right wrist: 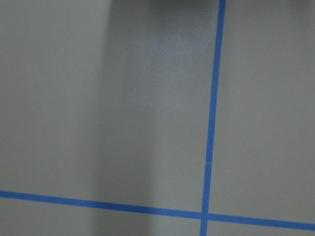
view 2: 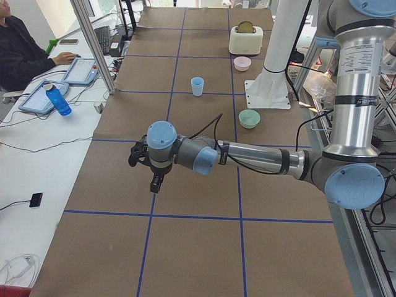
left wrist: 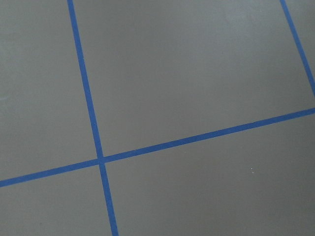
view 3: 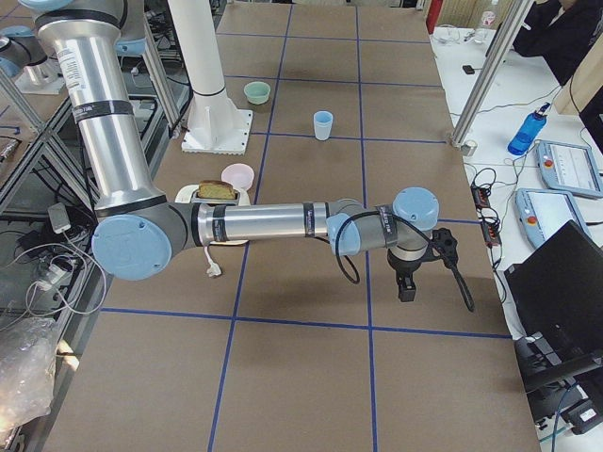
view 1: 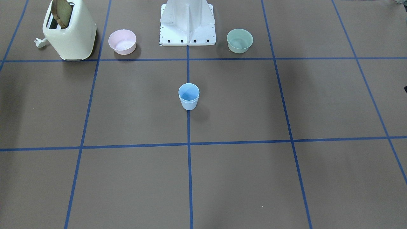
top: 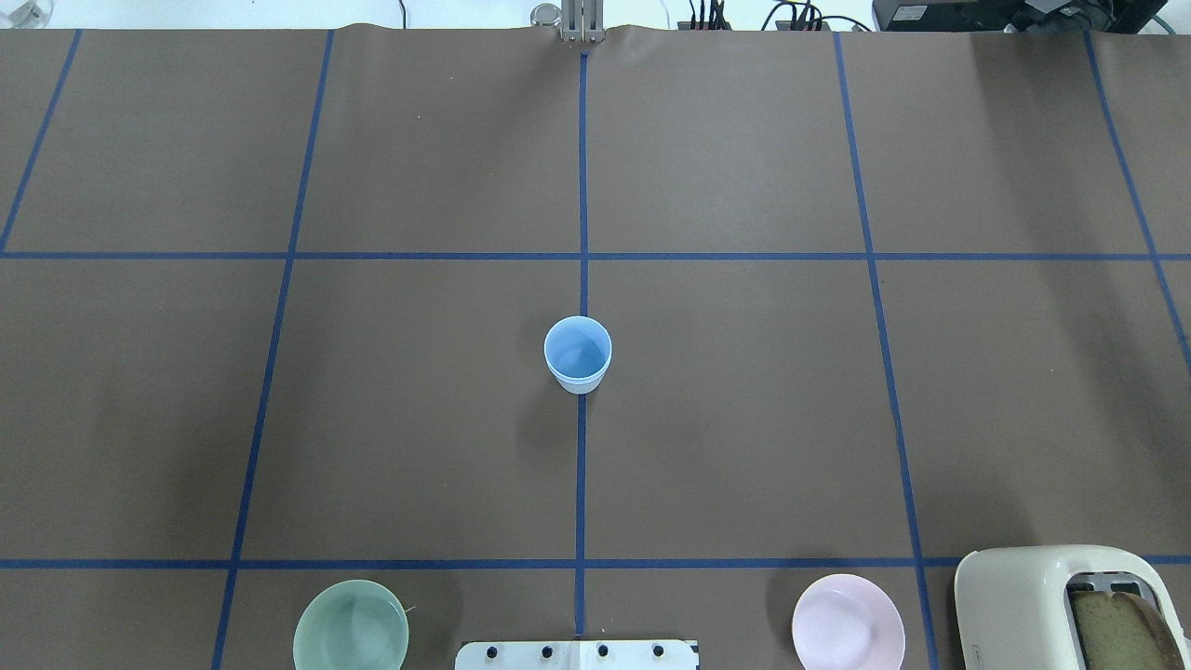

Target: Stack blue cups with both arms

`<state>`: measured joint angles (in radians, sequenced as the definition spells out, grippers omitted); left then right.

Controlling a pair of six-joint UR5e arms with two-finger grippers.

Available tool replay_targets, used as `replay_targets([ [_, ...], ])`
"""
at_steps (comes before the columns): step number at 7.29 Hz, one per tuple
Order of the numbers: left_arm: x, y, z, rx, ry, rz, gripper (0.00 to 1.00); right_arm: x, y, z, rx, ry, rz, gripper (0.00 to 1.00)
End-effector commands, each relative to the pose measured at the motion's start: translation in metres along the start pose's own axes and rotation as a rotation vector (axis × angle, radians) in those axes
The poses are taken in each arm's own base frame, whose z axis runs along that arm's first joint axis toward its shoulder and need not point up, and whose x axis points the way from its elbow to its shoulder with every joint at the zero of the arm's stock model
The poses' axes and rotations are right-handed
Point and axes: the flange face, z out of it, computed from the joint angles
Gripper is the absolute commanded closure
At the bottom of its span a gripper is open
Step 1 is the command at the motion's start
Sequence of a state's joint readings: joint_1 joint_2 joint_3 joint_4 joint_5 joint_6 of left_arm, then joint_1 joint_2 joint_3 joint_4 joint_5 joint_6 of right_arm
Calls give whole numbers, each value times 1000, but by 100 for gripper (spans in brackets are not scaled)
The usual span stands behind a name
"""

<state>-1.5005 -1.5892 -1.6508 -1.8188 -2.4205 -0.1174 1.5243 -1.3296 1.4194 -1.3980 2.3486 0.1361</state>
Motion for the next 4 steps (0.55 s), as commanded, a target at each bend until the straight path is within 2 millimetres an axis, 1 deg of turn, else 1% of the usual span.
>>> replay_targets([
  [1, -10, -8, -4, 11, 28, -11, 2, -5, -1, -8, 24, 16, -29, 0],
  [4, -9, -10, -5, 15, 22, -6, 2, -7, -2, -10, 29, 18, -32, 0],
])
